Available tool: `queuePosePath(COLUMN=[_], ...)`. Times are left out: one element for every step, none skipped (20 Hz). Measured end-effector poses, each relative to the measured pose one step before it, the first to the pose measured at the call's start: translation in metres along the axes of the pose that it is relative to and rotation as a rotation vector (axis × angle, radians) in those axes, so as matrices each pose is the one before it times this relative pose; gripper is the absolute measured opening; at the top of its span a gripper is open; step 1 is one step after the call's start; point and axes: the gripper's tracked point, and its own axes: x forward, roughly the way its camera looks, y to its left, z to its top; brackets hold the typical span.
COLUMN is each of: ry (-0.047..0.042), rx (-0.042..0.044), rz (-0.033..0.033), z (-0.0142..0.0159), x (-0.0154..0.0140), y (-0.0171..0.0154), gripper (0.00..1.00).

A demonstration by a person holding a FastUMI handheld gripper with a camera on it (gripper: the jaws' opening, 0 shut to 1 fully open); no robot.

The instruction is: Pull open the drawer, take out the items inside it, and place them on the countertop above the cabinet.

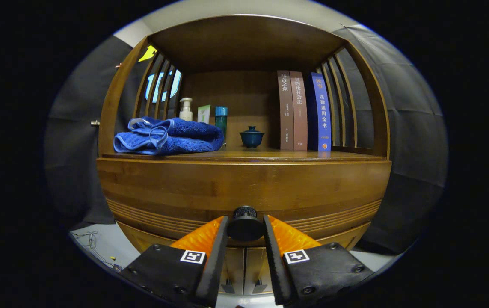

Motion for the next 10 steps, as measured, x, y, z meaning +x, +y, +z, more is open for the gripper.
queuePosePath(ry=[0.00422,0.00557,0.00170,0.01997,-0.00686,0.00553,0.00372,-0.00144,0.00383,0.00845], rx=[-0.00552,-0.00533,-0.01381,-0.02298,-0.03150,-0.00861,0.01137,0.01264,0.01805,0.00280], rz=[-0.00013,-0.00021,0.00203,-0.00060,0.00283,0.00514,0.00338,0.00751,0.00456,0.00081], z=[0.00048,-0.00039,-0.00022,-0.00309,0.00286,-0.00133,-0.00171,0.00040,-0.00044,0.00093], x=[-0.00098,0.00043,0.00025,-0.00155,-0.00892,0.01156,0.00075,0.00093,-0.00296,0.00092], y=[0.00020,-0.00002,0.00061,-0.00053,0.00140,-0.00244,0.00060,0.00083,0.00228,-0.00103], gripper=[0.48,0.48,0.48,0.48,0.44,0.39,0.39,0.39,0.30,0.30])
